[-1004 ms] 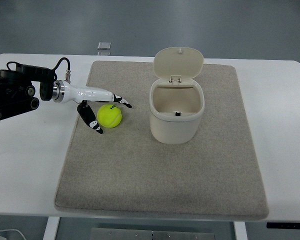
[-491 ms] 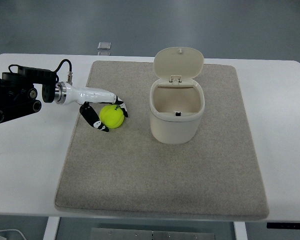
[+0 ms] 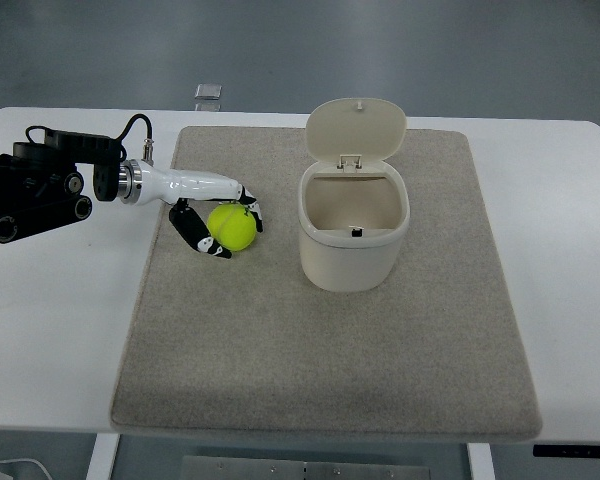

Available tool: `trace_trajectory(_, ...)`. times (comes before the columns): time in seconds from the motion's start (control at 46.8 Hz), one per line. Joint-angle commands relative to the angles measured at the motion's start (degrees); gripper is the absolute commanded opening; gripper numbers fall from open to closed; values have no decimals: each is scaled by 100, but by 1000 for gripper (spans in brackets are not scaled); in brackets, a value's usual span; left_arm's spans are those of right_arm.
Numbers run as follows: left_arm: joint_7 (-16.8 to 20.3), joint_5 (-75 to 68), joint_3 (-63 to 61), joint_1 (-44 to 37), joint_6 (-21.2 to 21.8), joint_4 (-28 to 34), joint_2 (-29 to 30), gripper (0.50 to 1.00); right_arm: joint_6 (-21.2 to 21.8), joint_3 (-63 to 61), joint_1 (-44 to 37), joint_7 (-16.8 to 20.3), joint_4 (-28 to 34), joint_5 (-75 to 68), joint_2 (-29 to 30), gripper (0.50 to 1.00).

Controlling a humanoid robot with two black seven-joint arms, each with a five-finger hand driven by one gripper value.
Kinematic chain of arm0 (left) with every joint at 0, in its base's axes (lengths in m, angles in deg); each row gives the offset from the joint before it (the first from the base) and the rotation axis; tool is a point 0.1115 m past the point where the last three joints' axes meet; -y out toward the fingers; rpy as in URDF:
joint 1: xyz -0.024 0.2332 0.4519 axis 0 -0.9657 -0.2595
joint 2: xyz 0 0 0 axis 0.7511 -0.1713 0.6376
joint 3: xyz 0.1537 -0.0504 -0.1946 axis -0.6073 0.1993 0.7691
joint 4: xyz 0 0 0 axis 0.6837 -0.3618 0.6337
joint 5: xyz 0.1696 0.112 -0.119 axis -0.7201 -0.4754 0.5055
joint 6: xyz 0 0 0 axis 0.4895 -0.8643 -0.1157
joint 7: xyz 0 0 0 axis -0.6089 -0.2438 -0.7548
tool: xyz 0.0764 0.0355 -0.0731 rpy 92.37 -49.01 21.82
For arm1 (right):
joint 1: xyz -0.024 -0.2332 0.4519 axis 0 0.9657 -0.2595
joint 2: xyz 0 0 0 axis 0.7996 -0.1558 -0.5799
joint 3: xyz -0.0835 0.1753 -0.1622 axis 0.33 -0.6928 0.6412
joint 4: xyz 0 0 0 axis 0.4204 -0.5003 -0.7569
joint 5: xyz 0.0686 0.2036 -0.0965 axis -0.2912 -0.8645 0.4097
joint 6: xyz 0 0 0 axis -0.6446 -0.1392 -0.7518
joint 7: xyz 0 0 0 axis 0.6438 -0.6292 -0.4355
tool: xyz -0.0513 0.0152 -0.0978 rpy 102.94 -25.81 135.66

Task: Put tennis ball into box with left hand
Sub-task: 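Lift the ball with the left hand and carry it above the bin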

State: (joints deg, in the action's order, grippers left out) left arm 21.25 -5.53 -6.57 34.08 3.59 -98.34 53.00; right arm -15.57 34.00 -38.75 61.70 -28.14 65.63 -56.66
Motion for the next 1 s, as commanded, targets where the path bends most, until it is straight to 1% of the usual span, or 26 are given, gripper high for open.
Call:
trace_trajectory(0.0,-12,318,357,-33,-14,215,5,500,-6,0,0,4,-4,7,0,938)
trace_trajectory(0.064,-3,581,551,-16,-31,549,-12,500,3,0,0,4,-4,7,0,938)
trace_trajectory(0.149,-12,994,894,-7,-84,831,-56,500,-5,9,0,-4,-4,7,0,938)
trace_trajectory(0.278,-12,1925,1438,11,-84,1033,-74,500,-5,0,0,4,4,7,0,938)
trace_trajectory(0.448,-12,3586,2361,99,-102,1244,-82,501,-5,0,0,-4,4,7,0,938)
trace_trajectory(0.577,-3,4676,2933,362,-102,1192,-91,501,-5,9,0,4,-4,7,0,938)
trace_trajectory(0.747,15,5679,3144,740,-207,1104,-565,501,-6,9,0,4,4,8,0,938)
trace_trajectory(0.94,41,5706,3320,1197,-392,797,-900,508,-14,9,0,4,-4,16,0,938)
trace_trajectory(0.982,50,5680,3320,1276,-418,726,-944,540,-14,9,0,4,-4,16,0,938)
